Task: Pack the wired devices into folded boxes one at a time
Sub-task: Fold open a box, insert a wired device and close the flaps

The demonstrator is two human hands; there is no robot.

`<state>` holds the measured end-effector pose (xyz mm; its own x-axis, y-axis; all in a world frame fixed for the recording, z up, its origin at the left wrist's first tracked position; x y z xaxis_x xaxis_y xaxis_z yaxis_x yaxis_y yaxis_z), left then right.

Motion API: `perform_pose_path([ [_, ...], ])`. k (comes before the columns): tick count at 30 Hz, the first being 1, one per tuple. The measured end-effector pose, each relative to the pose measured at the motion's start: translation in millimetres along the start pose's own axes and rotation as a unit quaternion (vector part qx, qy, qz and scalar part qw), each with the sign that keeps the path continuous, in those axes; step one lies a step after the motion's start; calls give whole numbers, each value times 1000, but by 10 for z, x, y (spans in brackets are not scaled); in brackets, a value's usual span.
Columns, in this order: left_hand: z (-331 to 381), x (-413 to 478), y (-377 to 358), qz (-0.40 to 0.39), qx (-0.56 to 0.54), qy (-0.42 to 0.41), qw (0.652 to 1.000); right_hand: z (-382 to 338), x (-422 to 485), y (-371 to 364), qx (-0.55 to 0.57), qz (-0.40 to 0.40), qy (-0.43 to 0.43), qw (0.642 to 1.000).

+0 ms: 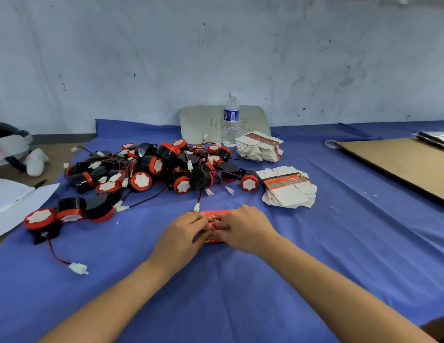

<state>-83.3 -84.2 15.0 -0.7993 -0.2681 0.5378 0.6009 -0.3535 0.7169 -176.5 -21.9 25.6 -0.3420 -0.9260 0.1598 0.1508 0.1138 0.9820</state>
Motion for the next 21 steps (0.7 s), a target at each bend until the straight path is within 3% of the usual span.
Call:
perform_pose_path([
  [1, -24, 34, -11, -14, -10, 10, 1000, 96, 78, 49, 52, -17, -40, 998],
  [4, -183, 151, -7, -2, -150, 144, 978, 376, 280, 142, 221, 43, -155, 962],
  [7, -347, 130, -237, -74, -163, 260, 949, 416, 292, -107, 224, 3, -210, 952],
  [9, -330, 71, -322, -105, -153, 255, 949, 400, 212, -326, 222, -15, -228, 948],
  [11, -285, 42, -289, -59, -144, 220, 963, 436, 59, -440, 296, 53, -257, 918],
  [12, -246, 43, -244, -9, -148, 199, 969, 473, -47, -467, 382, 108, -280, 874],
  [13, -190, 55, -193, 47, -169, 185, 967, 502, -145, -503, 487, 147, -300, 807],
  [15, -86, 113, -213, 108, -262, 178, 943, 477, -203, -602, 669, 149, -289, 668],
  [17, 55, 188, -381, 94, -380, 177, 903, 470, -236, -609, 736, 143, -264, 607],
  [19, 70, 218, -504, 108, -483, 216, 841, 558, -279, -547, 725, 164, -259, 616],
  [21, -15, 183, -546, 140, -497, 266, 814, 612, -294, -469, 683, 185, -240, 664],
])
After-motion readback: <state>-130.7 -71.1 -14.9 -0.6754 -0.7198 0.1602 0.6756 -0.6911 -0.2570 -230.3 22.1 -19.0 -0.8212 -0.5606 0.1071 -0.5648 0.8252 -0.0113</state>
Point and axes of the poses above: each hand's wrist, its own x-axis towards the middle knuckle, its own y-axis out of the back of the hand, z = x × y, the point moved 8 cm from there along x, towards the middle knuckle, and after that the axes turned 11 degrees about -x, right-handed, at the moved point
